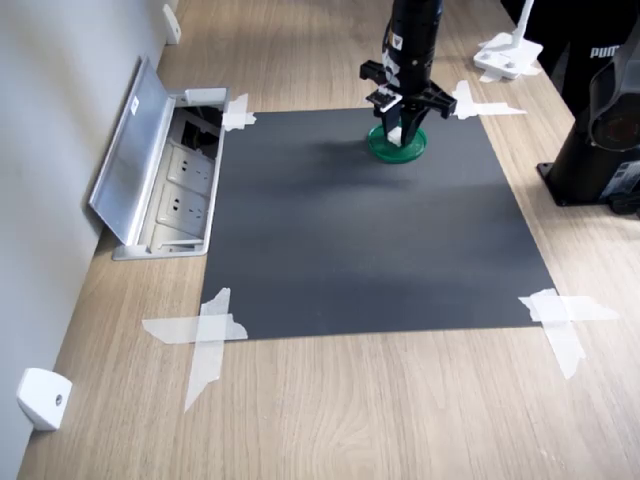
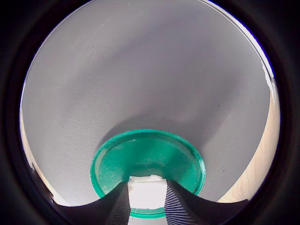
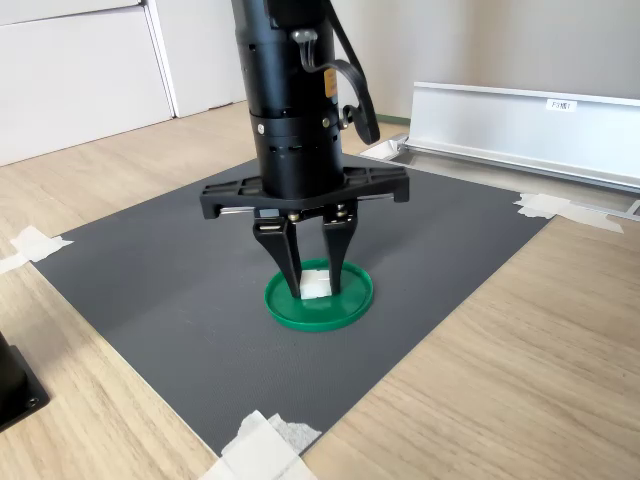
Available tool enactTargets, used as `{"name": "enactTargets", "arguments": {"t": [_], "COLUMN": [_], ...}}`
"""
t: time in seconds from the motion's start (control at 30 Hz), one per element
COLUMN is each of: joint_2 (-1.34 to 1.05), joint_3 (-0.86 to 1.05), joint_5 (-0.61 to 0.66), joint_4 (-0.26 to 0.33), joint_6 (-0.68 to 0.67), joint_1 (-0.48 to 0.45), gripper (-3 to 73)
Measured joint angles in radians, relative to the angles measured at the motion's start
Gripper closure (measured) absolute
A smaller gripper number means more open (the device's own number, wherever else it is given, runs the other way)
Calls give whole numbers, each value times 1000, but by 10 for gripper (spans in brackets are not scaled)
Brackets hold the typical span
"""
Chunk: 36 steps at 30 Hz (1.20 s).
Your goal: Grasp a white terminal and put it on the green lid.
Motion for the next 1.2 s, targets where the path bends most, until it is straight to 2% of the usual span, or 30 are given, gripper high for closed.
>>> {"name": "enactTargets", "arguments": {"t": [0.23, 0.3, 0.53, 0.63, 0.77, 0.87, 0.97, 1.07, 1.2], "joint_2": [0, 0, -55, -100, -215, -322, -438, -552, -714], "joint_3": [0, 0, 0, 0, 0, 0, 1, 1, 1], "joint_5": [33, 44, 39, 37, 34, 19, 9, 10, 15], "joint_4": [0, 0, 3, 9, 48, 125, 234, 349, 470], "joint_6": [0, -1, 0, 23, 84, 109, 115, 123, 154], "joint_1": [0, 0, 0, 0, 0, 0, 0, 0, 0], "gripper": [423, 397, 118, 59, 55, 95, 175, 307, 546]}}
